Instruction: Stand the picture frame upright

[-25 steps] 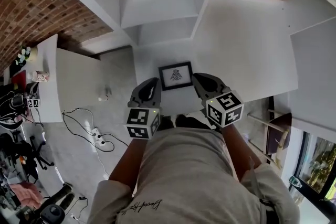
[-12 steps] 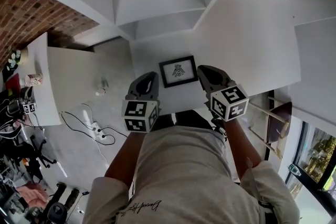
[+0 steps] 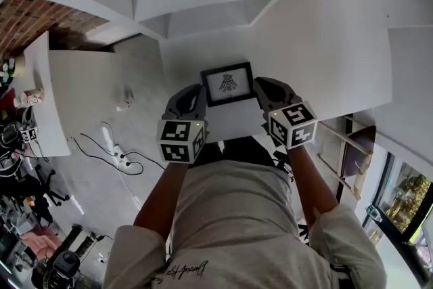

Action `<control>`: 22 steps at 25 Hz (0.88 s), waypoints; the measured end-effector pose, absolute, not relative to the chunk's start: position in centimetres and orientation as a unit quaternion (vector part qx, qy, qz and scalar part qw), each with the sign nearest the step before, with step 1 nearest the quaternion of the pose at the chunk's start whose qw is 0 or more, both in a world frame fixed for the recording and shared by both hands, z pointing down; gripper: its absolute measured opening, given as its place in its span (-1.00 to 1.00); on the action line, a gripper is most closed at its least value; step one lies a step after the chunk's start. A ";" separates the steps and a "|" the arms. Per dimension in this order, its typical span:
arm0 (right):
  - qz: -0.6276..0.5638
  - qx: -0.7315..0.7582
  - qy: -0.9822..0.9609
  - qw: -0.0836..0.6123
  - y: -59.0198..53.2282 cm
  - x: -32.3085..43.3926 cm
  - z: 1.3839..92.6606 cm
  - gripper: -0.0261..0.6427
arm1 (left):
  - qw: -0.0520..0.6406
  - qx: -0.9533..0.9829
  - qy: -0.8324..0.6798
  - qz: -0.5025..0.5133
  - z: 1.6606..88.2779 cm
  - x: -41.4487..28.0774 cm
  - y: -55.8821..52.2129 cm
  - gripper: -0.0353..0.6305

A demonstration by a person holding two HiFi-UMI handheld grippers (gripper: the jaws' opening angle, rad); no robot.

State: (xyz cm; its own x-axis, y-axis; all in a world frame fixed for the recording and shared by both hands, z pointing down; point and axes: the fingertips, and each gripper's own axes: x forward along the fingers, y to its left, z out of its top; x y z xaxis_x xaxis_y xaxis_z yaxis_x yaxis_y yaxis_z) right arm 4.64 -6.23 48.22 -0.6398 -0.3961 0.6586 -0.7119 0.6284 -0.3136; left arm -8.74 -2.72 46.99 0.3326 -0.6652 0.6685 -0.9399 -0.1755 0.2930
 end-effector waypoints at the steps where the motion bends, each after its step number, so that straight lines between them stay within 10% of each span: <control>1: 0.288 0.320 -0.858 0.279 -6.1 4.7 48.5 -0.83 | 0.347 0.739 -0.542 0.200 47.4 -8.7 -2.6 -0.81; 22: 0.298 0.310 -0.843 0.324 -6.3 5.2 53.8 -0.77 | 0.395 0.708 -0.539 0.229 53.1 -8.7 -1.7 -0.58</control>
